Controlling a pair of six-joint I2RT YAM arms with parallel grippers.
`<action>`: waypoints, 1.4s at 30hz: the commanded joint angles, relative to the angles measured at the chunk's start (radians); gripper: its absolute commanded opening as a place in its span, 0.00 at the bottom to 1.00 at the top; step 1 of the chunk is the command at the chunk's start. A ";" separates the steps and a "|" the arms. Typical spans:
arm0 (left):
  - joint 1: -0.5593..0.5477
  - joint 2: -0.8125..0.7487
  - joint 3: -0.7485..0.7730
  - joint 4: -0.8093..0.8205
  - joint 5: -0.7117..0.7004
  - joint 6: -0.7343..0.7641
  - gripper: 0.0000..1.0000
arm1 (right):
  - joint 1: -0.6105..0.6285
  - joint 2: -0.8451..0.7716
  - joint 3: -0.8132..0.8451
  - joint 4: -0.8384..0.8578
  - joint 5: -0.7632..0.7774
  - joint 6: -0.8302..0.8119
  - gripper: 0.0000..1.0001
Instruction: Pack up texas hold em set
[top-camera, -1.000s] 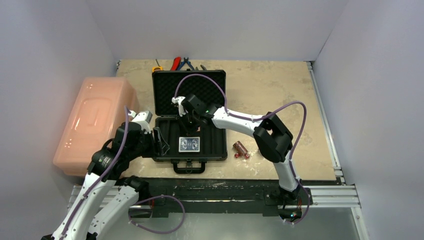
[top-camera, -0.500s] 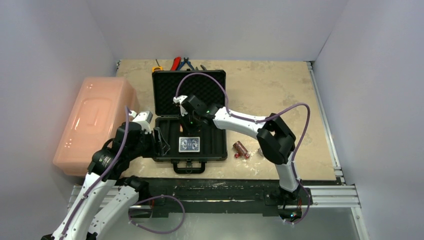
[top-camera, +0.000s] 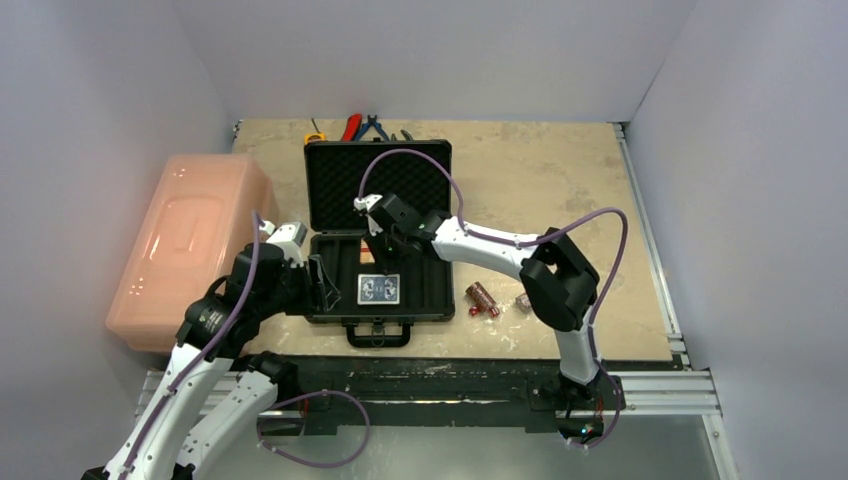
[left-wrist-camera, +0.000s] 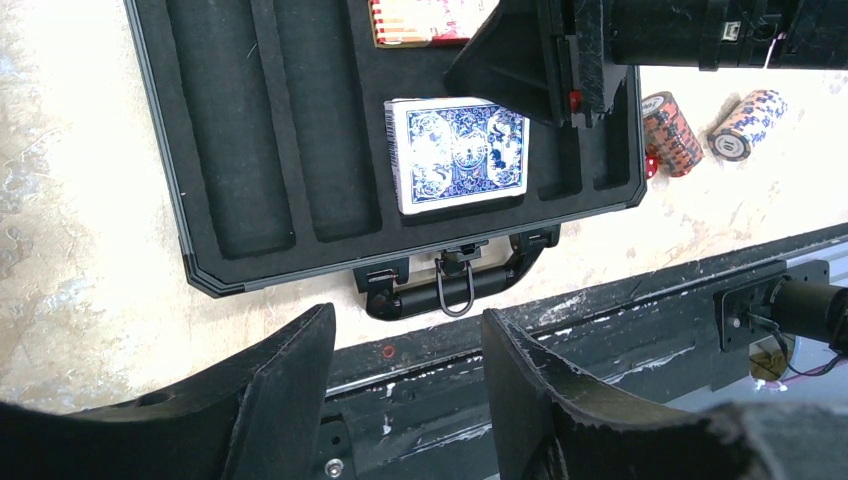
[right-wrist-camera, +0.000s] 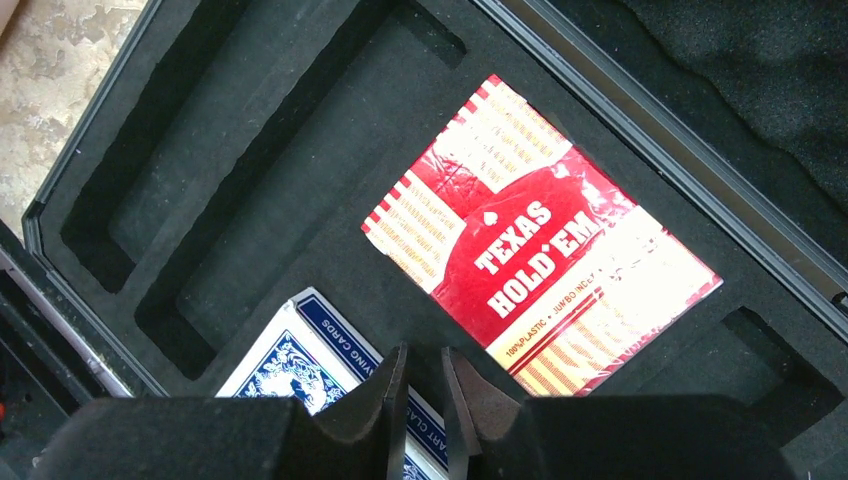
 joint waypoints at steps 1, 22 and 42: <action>0.005 0.002 -0.008 0.039 0.015 0.027 0.55 | 0.002 -0.058 -0.040 -0.004 -0.021 0.006 0.21; 0.005 -0.002 -0.008 0.039 0.013 0.026 0.55 | 0.023 -0.070 -0.107 -0.015 -0.065 -0.012 0.19; -0.011 0.001 -0.009 0.034 0.001 0.021 0.54 | 0.065 -0.102 -0.109 -0.037 0.110 -0.005 0.32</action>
